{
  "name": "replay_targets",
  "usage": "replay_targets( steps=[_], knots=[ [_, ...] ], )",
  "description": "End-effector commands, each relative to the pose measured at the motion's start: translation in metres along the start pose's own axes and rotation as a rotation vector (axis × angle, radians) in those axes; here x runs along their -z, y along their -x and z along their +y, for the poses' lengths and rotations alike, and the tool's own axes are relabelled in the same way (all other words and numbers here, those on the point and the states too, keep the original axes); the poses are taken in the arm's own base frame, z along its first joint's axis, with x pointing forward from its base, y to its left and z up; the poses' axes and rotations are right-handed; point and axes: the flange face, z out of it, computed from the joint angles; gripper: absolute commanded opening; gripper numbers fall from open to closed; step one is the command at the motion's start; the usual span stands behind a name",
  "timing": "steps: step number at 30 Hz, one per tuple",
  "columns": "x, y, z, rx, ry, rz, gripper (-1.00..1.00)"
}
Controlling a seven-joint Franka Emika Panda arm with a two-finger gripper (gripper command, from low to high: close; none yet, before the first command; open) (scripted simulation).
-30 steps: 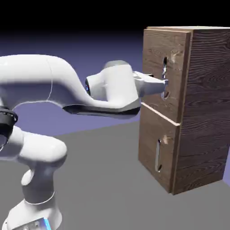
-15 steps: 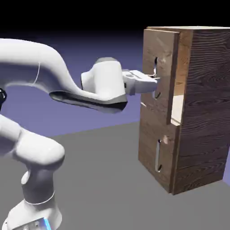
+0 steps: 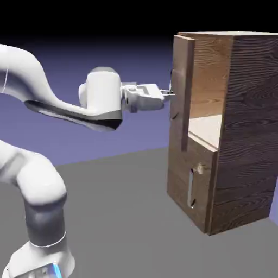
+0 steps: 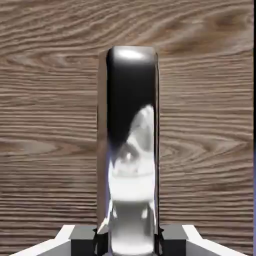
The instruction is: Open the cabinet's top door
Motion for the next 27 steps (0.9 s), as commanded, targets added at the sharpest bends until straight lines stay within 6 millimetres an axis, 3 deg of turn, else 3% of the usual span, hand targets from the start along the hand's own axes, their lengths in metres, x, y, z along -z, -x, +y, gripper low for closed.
replay_targets(
  steps=[1,12,27],
  knots=[
    [0.004,0.002,-0.002,-0.001,0.014,0.014,-1.0],
    [0.055,0.031,-0.031,-0.001,0.181,0.181,-1.0],
    [0.116,0.101,-0.101,0.0,0.479,0.478,-1.0]
  ],
)
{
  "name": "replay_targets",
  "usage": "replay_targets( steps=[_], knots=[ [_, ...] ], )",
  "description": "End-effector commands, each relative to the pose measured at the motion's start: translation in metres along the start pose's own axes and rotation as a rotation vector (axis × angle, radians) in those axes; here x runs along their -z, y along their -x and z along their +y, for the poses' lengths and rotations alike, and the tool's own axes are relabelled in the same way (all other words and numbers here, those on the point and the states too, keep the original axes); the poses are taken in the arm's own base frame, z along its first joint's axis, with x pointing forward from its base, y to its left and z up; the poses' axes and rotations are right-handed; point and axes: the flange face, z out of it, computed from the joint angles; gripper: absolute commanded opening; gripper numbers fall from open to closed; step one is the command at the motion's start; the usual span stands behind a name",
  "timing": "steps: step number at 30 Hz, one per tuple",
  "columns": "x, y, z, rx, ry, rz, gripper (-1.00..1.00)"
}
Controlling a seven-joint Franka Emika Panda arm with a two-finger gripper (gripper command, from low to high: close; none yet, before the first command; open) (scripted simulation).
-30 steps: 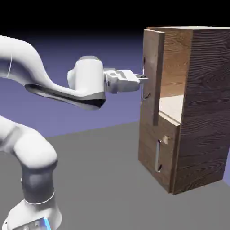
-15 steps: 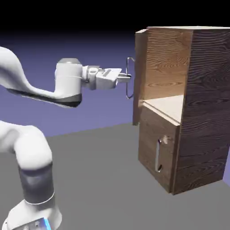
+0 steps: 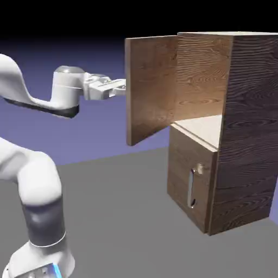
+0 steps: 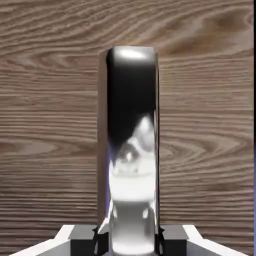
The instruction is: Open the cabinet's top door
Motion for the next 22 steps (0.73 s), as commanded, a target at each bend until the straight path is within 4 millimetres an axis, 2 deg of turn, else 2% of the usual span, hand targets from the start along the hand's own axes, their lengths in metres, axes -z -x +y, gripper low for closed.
replay_targets(
  steps=[1,10,22],
  knots=[
    [0.007,0.003,-0.003,0.0,0.021,0.021,-1.0],
    [0.053,0.03,-0.03,0.0,0.174,0.174,-1.0],
    [0.088,0.062,-0.062,0.0,0.321,0.321,-1.0]
  ],
)
